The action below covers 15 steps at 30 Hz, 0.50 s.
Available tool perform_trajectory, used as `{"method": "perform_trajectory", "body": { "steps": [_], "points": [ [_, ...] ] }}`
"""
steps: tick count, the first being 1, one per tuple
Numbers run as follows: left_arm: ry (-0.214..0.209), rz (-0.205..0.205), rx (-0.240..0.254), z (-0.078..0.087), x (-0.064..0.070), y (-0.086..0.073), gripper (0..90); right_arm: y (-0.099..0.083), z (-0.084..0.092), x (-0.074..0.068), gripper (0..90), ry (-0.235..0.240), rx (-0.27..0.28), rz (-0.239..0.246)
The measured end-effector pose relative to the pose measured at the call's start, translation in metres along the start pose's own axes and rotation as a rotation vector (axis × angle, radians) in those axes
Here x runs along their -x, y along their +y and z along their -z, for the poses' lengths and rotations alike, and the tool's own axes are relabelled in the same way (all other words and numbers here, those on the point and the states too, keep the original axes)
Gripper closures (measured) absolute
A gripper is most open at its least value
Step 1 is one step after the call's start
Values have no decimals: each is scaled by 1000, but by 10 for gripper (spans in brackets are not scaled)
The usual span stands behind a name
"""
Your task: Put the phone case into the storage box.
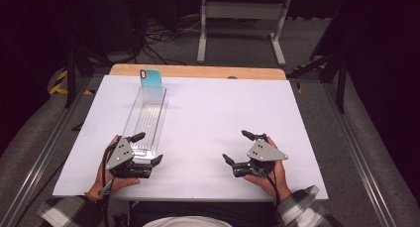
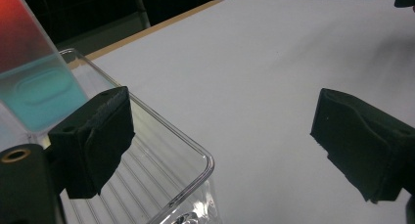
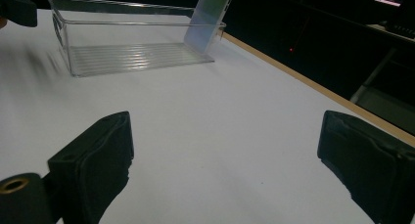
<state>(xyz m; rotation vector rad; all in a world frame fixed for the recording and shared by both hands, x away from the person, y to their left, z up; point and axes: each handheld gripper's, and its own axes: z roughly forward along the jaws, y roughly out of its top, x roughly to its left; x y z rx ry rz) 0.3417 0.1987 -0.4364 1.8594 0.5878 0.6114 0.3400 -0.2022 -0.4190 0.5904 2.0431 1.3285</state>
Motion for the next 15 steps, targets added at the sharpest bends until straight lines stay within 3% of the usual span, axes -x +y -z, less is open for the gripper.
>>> {"method": "perform_trajectory", "body": {
  "steps": [9,15],
  "points": [
    [8,-3,-21,1,4,-2,101,-1,-1,6,74,4,7,-44],
    [18,-2,-24,1,3,-2,101,-1,-2,7,77,7,7,-39]
  ]
}}
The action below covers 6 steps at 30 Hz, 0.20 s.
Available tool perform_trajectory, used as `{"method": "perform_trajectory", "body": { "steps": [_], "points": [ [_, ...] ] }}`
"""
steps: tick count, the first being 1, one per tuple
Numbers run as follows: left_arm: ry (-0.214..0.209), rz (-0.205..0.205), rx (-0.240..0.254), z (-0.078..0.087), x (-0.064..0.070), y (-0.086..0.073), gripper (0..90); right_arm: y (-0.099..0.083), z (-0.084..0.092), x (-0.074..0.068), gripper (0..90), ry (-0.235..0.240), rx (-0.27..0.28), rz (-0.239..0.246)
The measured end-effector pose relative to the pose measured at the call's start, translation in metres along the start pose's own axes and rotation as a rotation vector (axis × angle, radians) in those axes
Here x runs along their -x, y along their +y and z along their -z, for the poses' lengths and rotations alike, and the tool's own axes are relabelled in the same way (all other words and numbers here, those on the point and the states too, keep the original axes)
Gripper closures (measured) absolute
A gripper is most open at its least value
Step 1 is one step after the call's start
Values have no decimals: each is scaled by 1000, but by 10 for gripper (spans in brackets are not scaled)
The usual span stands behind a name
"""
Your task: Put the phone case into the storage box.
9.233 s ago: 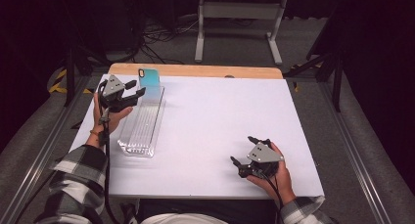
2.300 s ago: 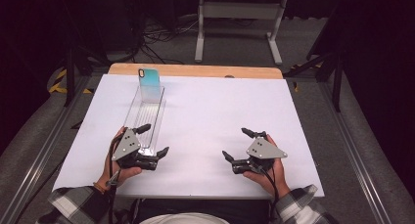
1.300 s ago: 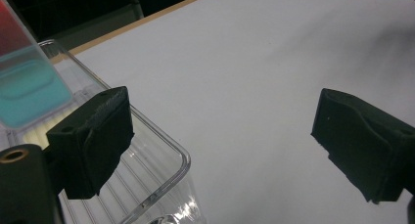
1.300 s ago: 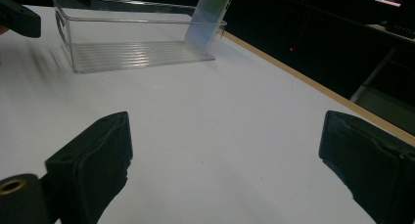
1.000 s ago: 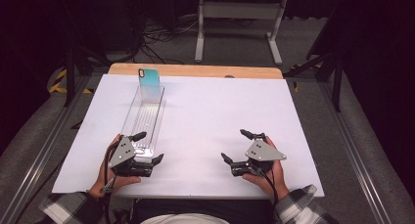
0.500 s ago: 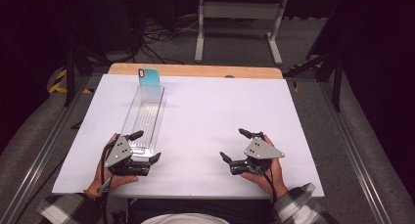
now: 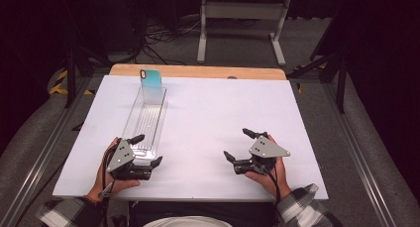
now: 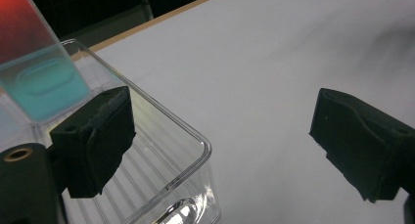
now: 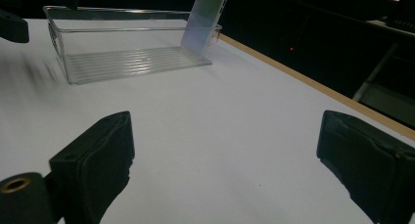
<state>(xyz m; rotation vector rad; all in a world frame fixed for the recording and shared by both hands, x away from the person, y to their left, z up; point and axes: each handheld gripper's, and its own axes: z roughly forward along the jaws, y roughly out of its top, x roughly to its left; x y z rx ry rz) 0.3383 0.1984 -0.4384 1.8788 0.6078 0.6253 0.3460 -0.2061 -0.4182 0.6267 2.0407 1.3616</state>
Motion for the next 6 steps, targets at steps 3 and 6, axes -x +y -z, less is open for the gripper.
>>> {"method": "perform_trajectory", "body": {
  "steps": [3,6],
  "points": [
    [8,13,8,0,-2,1,103,-1,1,2,80,14,10,-28],
    [6,29,17,0,-2,2,106,-2,3,4,80,9,5,-31]
  ]
}}
